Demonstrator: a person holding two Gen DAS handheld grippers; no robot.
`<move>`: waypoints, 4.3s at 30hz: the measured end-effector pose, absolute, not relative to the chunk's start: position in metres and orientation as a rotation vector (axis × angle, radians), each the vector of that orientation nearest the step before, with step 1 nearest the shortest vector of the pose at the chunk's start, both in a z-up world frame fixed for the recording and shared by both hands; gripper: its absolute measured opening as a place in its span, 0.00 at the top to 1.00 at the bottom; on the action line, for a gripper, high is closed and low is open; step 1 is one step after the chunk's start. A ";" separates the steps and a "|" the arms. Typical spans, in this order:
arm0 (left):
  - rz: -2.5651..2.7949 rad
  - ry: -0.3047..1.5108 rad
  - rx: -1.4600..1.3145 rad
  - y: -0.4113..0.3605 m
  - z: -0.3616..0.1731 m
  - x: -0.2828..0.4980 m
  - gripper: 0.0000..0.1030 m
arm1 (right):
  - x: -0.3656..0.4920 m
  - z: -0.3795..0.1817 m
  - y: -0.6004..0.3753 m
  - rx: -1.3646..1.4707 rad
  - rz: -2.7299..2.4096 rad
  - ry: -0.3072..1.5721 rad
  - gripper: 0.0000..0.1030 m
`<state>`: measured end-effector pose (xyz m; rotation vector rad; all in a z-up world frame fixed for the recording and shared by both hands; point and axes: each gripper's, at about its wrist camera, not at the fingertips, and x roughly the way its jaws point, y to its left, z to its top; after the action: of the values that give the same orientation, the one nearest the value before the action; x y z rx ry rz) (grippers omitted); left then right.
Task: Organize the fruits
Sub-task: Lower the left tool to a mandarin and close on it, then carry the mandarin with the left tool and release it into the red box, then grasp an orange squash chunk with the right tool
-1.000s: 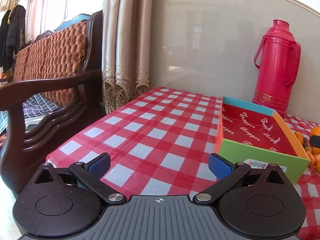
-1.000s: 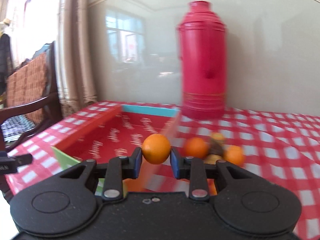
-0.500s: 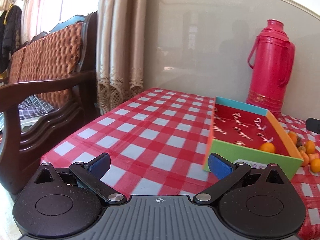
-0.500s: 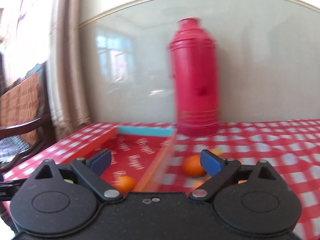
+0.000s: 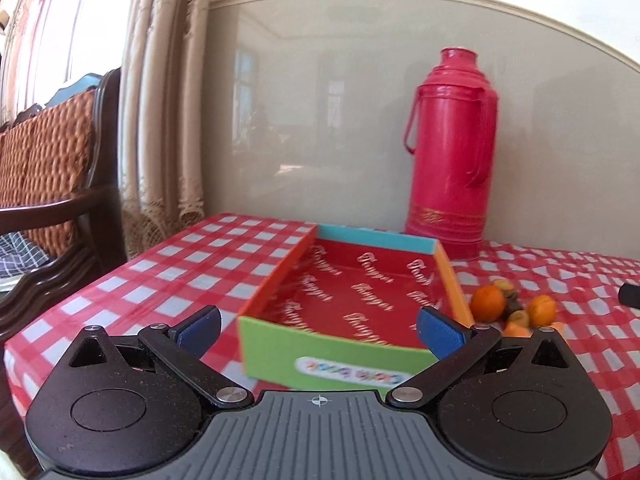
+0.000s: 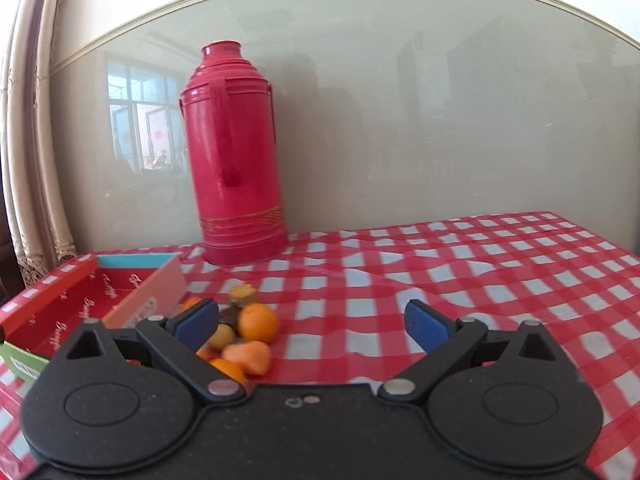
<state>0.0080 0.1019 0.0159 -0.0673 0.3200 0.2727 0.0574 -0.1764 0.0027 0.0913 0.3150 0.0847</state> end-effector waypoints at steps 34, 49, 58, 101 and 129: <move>-0.065 0.573 0.023 -0.073 -0.023 0.109 0.49 | 0.052 -0.016 -0.297 0.096 -0.114 0.370 0.08; -0.048 0.516 0.019 -0.051 -0.004 0.090 0.68 | 0.053 -0.016 -0.301 0.147 -0.132 0.389 0.08; -0.004 0.467 -0.007 -0.012 0.015 0.072 0.68 | 0.061 -0.014 -0.252 0.096 -0.056 0.400 0.08; 0.267 0.383 -0.071 0.099 0.020 0.049 0.24 | 0.064 -0.015 -0.187 0.033 0.047 0.429 0.08; 0.447 0.399 -0.116 0.200 0.006 0.012 0.22 | 0.108 -0.023 -0.072 -0.054 0.290 0.514 0.60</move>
<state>0.0120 0.2002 0.0060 -0.1161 0.3993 0.4471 0.1077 -0.0720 -0.0226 -0.0537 0.5141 0.2897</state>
